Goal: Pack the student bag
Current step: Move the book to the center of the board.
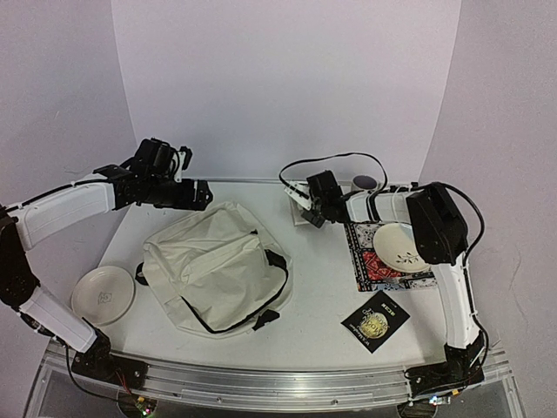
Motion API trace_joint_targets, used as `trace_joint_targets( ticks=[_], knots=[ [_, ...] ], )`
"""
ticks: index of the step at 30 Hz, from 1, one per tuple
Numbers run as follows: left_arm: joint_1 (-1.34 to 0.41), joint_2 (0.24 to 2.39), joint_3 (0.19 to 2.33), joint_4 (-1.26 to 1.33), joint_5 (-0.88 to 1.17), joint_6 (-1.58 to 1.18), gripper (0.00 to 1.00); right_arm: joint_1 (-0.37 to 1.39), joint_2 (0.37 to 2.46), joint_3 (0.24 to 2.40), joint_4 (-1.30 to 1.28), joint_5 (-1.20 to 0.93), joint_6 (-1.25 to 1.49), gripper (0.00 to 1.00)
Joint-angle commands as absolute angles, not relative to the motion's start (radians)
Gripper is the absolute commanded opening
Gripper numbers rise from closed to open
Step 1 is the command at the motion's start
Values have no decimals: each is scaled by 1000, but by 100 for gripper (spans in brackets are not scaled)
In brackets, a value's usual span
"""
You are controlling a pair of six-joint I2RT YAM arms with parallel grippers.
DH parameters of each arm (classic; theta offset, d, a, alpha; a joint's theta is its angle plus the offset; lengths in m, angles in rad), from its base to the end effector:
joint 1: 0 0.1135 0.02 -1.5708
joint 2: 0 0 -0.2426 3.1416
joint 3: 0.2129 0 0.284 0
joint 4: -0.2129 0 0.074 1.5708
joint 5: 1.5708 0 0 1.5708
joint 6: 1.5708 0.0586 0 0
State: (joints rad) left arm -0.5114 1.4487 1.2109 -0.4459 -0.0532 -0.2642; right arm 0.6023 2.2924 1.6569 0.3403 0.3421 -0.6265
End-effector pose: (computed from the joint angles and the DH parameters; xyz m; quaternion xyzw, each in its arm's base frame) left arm 0.3304 -0.1818 0.2635 0.1000 0.8974 -0.1400 0.4062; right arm 0.4750 0.3027 0.1416 -0.3736 0.7053 -0.1438 0.5850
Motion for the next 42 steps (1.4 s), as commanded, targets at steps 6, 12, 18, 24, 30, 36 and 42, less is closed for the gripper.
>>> trace_joint_targets(
  ticks=[6, 12, 18, 24, 30, 36, 42],
  knots=[
    [-507, 1349, 1161, -439, 119, -361, 99, 764, 1999, 1409, 178, 459, -364, 6],
    [-531, 1327, 1120, -411, 235, -442, 100, 860, 1880, 1241, 15, 503, -152, 6],
    [-615, 1335, 1079, -354, 256, -534, 99, 928, 1778, 1139, -87, 362, 51, 16],
    [-684, 1370, 1057, -268, 258, -630, 99, 928, 1647, 1100, -126, 225, 151, 47],
    [-716, 1439, 1080, -218, 263, -677, 99, 864, 1559, 1084, -137, 154, 261, 74],
    [-748, 1539, 1160, -207, 260, -704, 95, 695, 1608, 1066, -101, -34, 344, 80],
    [-773, 1656, 1268, -207, 257, -711, 86, 581, 1693, 1065, -7, -162, 398, 82]
  ],
)
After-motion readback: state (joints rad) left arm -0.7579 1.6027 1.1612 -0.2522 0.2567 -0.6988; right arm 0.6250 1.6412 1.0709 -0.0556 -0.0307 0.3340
